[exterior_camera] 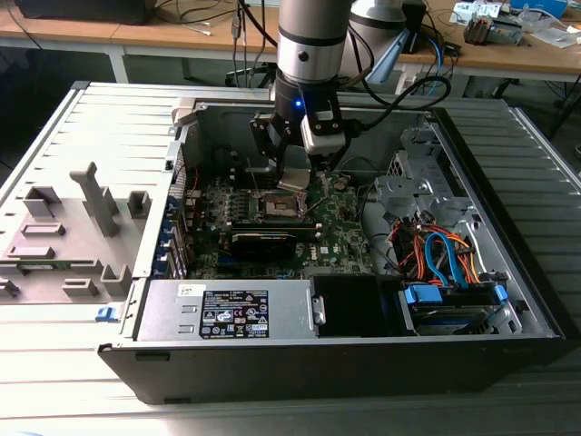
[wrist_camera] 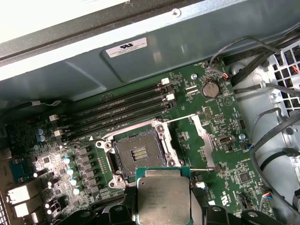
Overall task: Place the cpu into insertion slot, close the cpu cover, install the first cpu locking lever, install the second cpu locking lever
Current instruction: 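Place the cpu into insertion slot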
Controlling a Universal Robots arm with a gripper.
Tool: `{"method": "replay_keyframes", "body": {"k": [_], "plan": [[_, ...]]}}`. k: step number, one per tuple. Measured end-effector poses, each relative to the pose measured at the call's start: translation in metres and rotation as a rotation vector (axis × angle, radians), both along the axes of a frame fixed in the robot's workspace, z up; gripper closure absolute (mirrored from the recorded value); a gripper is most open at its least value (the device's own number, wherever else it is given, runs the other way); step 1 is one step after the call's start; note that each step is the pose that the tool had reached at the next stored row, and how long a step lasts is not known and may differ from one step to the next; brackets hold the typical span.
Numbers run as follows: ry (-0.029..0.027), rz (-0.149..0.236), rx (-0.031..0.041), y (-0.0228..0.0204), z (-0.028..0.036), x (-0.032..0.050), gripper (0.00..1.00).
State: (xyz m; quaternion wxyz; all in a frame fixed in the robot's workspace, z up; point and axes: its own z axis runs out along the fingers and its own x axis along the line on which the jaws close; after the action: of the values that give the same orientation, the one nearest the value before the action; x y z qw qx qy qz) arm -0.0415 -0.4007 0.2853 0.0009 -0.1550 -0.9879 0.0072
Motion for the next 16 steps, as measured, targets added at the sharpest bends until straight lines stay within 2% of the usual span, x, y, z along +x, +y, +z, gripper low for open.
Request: {"method": "replay_keyframes", "body": {"k": [16], "plan": [[-0.0001, -0.021, -0.0019, 0.0000, -0.0005, 0.0000, 0.45]]}}
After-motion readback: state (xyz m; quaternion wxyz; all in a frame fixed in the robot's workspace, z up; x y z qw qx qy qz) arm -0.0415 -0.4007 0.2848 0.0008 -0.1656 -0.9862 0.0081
